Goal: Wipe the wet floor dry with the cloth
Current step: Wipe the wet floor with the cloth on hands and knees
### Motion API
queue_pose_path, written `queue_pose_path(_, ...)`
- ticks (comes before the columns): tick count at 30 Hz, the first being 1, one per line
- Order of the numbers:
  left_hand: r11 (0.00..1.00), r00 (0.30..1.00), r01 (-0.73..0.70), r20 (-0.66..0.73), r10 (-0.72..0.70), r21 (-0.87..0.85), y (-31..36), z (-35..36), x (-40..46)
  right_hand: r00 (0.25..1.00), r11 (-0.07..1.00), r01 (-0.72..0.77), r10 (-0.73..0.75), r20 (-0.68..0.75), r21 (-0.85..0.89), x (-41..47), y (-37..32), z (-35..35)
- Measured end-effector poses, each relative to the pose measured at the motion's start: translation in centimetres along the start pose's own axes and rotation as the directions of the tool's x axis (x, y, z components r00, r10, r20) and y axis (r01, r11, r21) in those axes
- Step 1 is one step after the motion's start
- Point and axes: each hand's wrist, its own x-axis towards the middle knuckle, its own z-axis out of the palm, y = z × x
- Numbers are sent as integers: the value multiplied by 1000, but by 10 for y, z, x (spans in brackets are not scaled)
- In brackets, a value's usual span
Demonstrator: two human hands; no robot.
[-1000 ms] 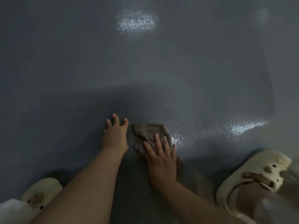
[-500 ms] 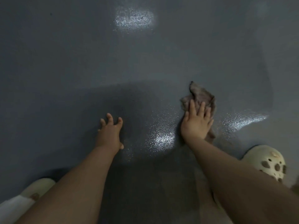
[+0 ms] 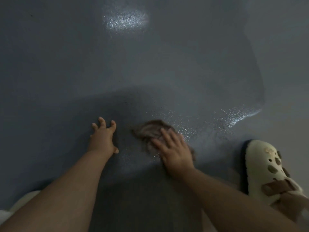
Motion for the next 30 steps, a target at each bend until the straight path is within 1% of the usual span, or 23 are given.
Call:
queue_pose_path(2, 1000, 1000, 6, 4, -6, -11, 1, 0, 0, 983, 984, -176, 177, -39, 26, 8, 35, -10)
queue_pose_path(3, 1000, 1000, 8, 6, -8, -11, 1, 0, 1, 956, 957, -285, 287, -54, 47, 11, 53, -16)
queue_pose_path(5, 1000, 1000, 13, 8, -13, -8, 2, 0, 1, 865, 864, -495, 500, -44, 94, 15, 87, -29)
queue_pose_path(6, 1000, 1000, 16, 8, -16, -8, 2, -1, 1, 816, 814, -569, 576, -41, 115, 17, 98, -35)
queue_pose_path(8, 1000, 1000, 26, 9, -26, 0, 2, -1, 2, 745, 739, -651, 666, -40, 173, 21, 103, -39)
queue_pose_path(10, 999, 999, 40, 15, -40, 14, 3, -1, 1, 690, 674, -698, 723, -23, 242, 25, 85, -38)
queue_pose_path(11, 999, 999, 47, 15, -47, 21, 4, -1, 1, 668, 644, -717, 744, -2, 268, 25, 71, -36)
queue_pose_path(12, 998, 998, 57, 12, -58, 33, 5, -1, 0, 664, 633, -719, 747, 18, 287, 23, 55, -31)
queue_pose_path(13, 996, 998, 68, 5, -69, 51, 7, -2, -2, 683, 646, -702, 730, 26, 300, 19, 37, -24)
queue_pose_path(14, 994, 997, 79, -10, -79, 73, 11, -1, -4, 720, 684, -663, 694, 11, 304, 11, 18, -18)
queue_pose_path(16, 990, 993, 89, -82, -80, 111, 22, 1, -10, 808, 784, -551, 587, -53, 285, -8, -15, -6)
queue_pose_path(17, 990, 989, 80, -132, -64, 119, 30, 2, -14, 853, 830, -490, 519, -46, 267, -18, -27, -1)
queue_pose_path(19, 992, 979, 16, -205, 10, 123, 50, 3, -17, 922, 900, -377, 388, -7, 218, -35, -36, 6)
queue_pose_path(21, 990, 973, -72, -210, 97, 119, 77, 3, -19, 959, 945, -278, 282, -3, 172, -41, -25, 7)
queue_pose_path(23, 981, 966, -159, -187, 178, 111, 106, 4, -19, 979, 971, -204, 205, -2, 124, -40, -2, 6)
queue_pose_path(24, 972, 959, -207, -172, 224, 111, 121, 4, -18, 981, 975, -195, 196, 7, 108, -38, 12, 3)
queue_pose_path(25, 960, 949, -255, -159, 272, 118, 135, 5, -19, 977, 972, -215, 214, 14, 100, -36, 27, 2)
queue_pose_path(27, 931, 926, -331, -134, 352, 156, 156, 9, -23, 958, 955, -282, 285, -20, 90, -31, 56, -7)
queue_pose_path(29, 909, 915, -370, -96, 392, 191, 173, 15, -25, 931, 928, -359, 363, -32, 101, -23, 87, -21)
queue_pose_path(30, 901, 912, -382, -73, 404, 207, 179, 18, -25, 910, 905, -411, 414, -2, 104, -18, 106, -30)
